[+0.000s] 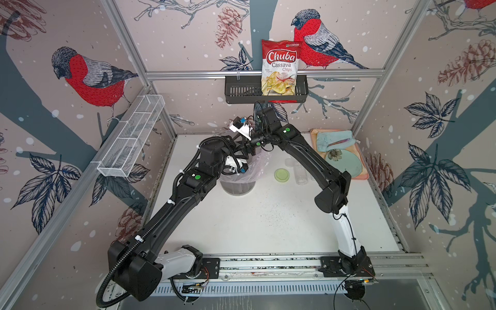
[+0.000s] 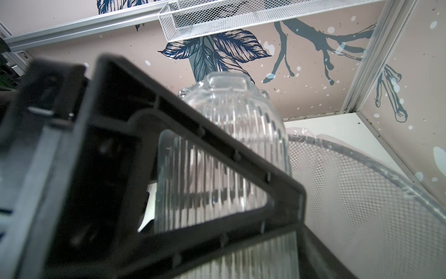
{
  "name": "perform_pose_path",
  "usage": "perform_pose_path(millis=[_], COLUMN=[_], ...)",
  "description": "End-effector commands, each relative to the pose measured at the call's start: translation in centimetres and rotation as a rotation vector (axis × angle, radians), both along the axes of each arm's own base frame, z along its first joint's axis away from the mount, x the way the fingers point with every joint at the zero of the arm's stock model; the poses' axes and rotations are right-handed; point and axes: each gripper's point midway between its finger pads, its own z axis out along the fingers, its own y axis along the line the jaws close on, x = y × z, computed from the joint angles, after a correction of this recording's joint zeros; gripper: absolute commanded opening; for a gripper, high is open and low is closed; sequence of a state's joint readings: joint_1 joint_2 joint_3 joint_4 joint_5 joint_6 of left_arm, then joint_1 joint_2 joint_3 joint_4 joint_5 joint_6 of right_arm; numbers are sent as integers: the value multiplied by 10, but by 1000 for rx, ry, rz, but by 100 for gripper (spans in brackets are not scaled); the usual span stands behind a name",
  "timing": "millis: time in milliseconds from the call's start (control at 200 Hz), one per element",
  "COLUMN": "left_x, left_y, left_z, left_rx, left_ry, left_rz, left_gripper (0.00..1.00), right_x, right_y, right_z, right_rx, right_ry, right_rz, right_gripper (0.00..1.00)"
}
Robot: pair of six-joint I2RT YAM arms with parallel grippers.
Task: Empty moldy mung beans from jars
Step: Pour the moldy mung beans from the jar into the trash bin.
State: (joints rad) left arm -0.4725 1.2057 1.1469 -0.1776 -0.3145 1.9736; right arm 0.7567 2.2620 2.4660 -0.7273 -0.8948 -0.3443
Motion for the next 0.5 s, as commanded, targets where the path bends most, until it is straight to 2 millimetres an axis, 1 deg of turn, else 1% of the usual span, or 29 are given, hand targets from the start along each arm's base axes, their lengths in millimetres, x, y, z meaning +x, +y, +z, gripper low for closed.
perform_pose_path(millis=[0,65,75,85,95,100,105,110,120,350,495], left_x=[6,6,6,6,7,7,6,7,6,6,6], left_y=[-13,-14,-14,-14,-13,-13,-14,-14,-14,-15,-13], left_z=[71,70,70,70,71,71,71,70,71,78,80], left_rx=[-133,-133,-132,-133,-134,-135,-135,-134,-136,-172,-175], left_ry=[-244,-243,-242,-244,-245,-246,-246,-245,-246,-263,-273], left_rz=[-60,-60,-60,-61,-59,-59,-60,-61,-61,-66,-55], left_gripper=[28,32,35,44,64,78,88,93,96,97,97], right_x=[-25,-26,-26,-26,-26,-26,-26,-26,-26,-27,-23], right_y=[-3,-3,-3,-3,-3,-3,-3,-3,-3,-4,-5], right_z=[-8,-9,-9,-9,-9,-10,-9,-10,-9,-5,-1], right_rx=[-37,-41,-41,-41,-43,-43,-43,-44,-43,-42,-33], right_ry=[106,102,101,100,100,101,99,99,98,86,85], right_rz=[72,71,71,70,70,71,70,69,70,66,50], right_gripper=[35,34,34,34,34,34,34,34,34,34,32])
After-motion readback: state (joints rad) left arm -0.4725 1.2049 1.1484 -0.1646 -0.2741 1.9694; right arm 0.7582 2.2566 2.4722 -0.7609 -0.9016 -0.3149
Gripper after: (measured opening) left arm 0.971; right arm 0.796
